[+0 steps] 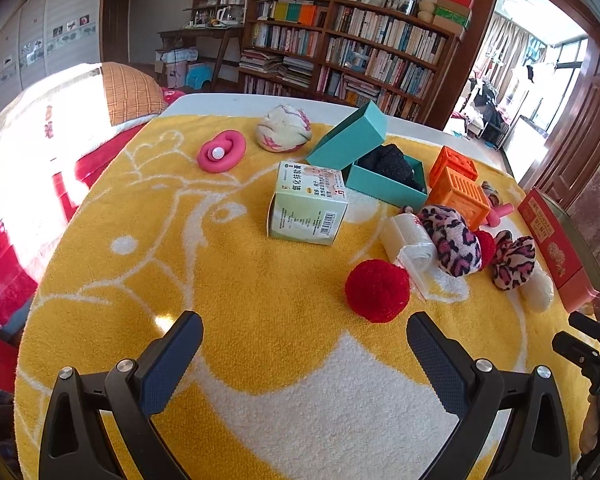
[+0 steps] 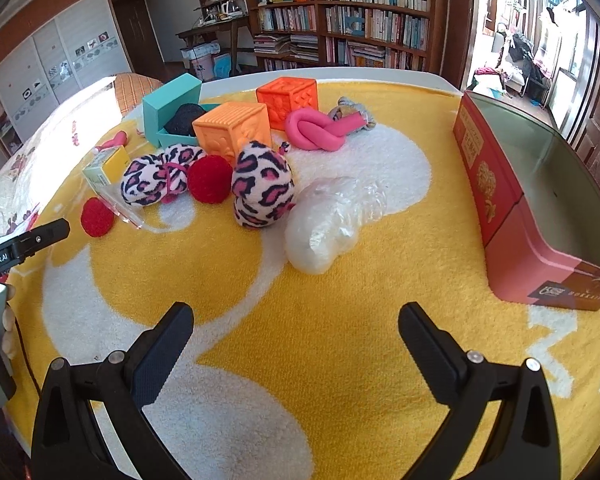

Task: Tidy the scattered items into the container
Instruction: 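Grasp the clear plastic bag with the right tool while the left tool grasps the red pompom ball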

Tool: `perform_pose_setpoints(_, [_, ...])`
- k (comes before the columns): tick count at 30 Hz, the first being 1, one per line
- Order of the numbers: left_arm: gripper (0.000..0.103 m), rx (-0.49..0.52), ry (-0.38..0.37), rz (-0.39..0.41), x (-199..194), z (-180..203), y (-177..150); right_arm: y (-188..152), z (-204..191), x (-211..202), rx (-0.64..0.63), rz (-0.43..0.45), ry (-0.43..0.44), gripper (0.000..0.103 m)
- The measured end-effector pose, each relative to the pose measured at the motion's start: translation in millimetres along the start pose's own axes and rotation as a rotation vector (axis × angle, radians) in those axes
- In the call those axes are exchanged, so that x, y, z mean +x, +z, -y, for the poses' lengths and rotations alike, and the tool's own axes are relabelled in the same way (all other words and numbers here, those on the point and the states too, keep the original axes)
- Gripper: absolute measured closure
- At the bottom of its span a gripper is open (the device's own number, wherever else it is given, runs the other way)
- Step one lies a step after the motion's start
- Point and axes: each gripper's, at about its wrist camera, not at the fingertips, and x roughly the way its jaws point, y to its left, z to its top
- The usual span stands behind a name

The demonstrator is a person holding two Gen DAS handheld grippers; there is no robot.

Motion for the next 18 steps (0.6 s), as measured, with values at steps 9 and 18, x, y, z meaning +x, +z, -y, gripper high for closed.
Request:
perform_pose_setpoints(9, [0.0,0.025,-0.017,0.043,-18,4,0,26,3,-14,0.032,0.091,0.059,0.0])
perform_pose_setpoints(18, [0.0,0.069,-0.012,0.03,-3,31,8,39,-3,1,0.01,0.091,0.064,0.003])
